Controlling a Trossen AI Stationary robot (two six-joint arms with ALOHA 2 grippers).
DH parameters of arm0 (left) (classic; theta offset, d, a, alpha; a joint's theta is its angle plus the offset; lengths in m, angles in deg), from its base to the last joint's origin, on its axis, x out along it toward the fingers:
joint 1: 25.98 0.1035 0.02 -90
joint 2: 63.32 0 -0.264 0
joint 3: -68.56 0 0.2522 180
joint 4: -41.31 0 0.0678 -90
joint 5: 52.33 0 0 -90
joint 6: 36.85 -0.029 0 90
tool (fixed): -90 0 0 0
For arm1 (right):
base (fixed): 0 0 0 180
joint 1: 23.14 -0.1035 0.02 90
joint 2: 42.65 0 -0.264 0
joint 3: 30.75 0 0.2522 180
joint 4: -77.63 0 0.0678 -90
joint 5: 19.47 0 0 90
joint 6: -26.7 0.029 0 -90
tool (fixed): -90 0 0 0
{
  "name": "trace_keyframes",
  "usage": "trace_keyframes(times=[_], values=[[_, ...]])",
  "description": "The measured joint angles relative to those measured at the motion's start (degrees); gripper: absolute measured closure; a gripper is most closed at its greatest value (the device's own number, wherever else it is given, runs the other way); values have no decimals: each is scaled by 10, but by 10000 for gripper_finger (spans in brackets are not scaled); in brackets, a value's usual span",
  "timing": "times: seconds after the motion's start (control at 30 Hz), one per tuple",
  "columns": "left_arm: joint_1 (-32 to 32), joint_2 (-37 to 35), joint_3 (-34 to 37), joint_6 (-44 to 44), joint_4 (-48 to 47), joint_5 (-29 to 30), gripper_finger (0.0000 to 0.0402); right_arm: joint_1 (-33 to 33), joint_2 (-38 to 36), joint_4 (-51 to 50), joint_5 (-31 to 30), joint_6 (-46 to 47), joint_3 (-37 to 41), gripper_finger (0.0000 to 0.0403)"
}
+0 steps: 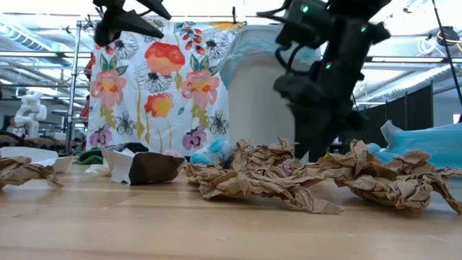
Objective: Place trash/remove bag and relplace
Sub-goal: Put the brown napkin into the trash bin
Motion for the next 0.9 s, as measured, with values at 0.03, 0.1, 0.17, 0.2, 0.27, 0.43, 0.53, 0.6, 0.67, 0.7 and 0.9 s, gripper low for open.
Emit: trace_keyframes(times=[0.03,0.1,0.17,0.2,0.27,0.43,0.53,0.6,0.67,0.7,0.9], values=[[-10,0,1,7,-5,10,237,0,10,9,0,-3,0,229],[-28,1,1,19,-8,32,237,2,31,14,-1,-8,0,232],[-43,0,1,23,-18,54,237,2,46,16,-5,-19,-2,246],[-49,0,1,24,-18,63,237,3,52,16,-5,-22,-2,260],[-60,0,1,34,-26,72,237,-3,57,12,-11,-23,-2,305],[-67,1,2,71,-106,74,237,-30,27,-4,-16,-5,0,390],[-63,-2,20,65,-99,73,237,-52,-26,-55,-3,25,2,396],[-56,-14,39,62,-106,69,237,-68,-63,-77,-9,51,0,400],[-48,-30,60,63,-95,68,237,-90,-97,-100,-12,85,1,400],[-44,-40,74,63,-96,63,237,-102,-113,-100,-11,98,1,401],[1,-94,156,28,-38,5,237,-171,-183,-171,-57,161,-41,402]])
